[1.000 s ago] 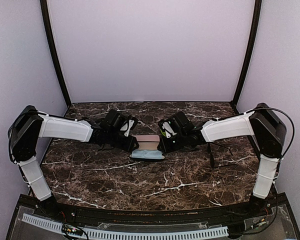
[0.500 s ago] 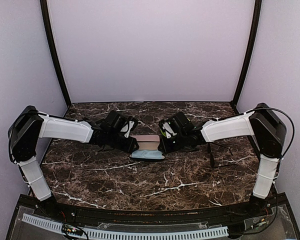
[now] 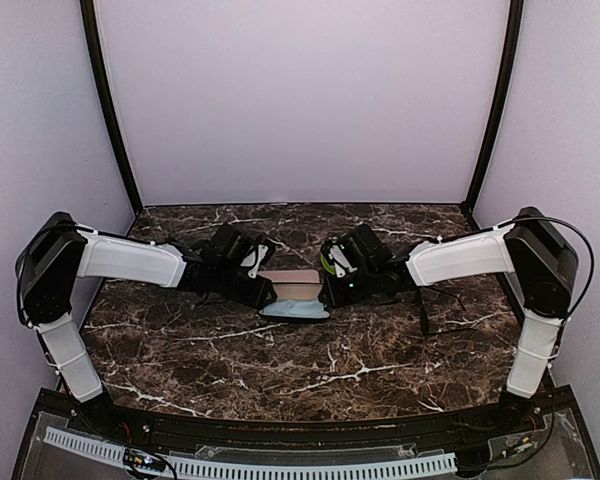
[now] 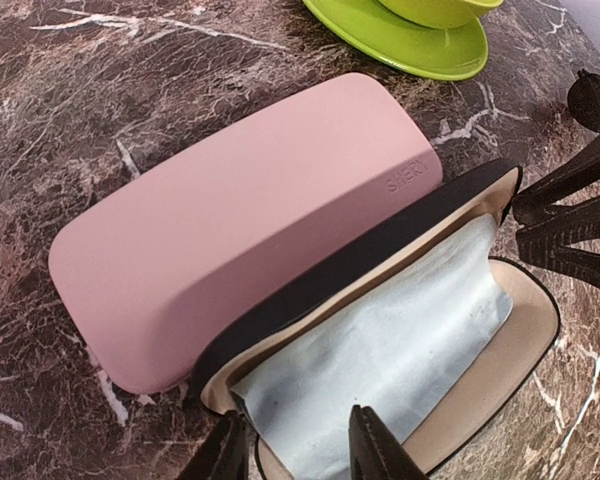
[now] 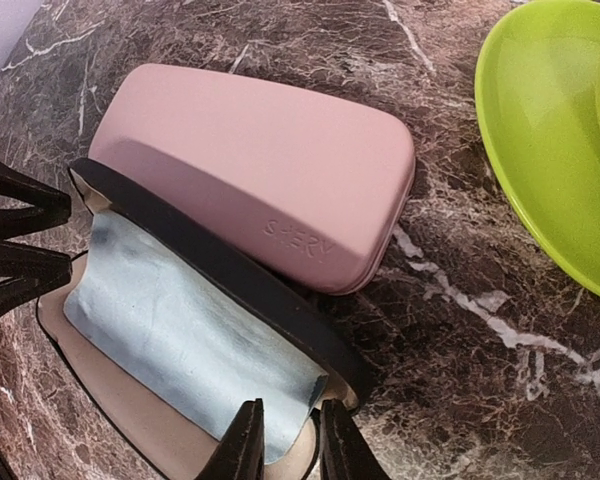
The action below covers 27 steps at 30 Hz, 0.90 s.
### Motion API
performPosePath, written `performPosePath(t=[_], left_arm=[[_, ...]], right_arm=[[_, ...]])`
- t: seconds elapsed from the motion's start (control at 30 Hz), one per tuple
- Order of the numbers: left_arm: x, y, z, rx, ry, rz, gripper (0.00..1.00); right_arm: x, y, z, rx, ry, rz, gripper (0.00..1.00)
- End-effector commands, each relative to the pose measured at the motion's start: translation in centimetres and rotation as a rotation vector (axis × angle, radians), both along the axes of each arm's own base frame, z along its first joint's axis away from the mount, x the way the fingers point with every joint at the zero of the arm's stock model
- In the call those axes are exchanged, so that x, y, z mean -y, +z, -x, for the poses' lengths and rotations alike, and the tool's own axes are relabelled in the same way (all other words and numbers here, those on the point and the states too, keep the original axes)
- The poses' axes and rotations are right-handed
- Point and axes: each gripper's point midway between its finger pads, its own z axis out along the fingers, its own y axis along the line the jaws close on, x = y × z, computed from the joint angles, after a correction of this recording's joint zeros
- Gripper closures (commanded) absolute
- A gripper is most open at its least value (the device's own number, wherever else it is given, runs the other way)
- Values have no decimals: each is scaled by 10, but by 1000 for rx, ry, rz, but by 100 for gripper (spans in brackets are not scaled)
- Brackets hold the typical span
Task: Organize the sunglasses
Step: Adjust the case with sunglasses at the center of the board.
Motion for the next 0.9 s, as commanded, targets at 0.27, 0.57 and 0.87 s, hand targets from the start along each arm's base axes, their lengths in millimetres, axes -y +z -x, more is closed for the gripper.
performPosePath(t=[0.27, 0.57, 0.87], left_arm=[[-2, -1, -2, 11, 14, -22, 63], [0, -6, -2, -1, 11, -24, 65], [-4, 11, 3, 17, 13, 1, 64]], right_arm=[[-8, -1, -2, 1, 0, -22, 79], [-17, 1, -7, 3, 9, -39, 79], [-5, 22, -4, 44, -14, -48, 77]])
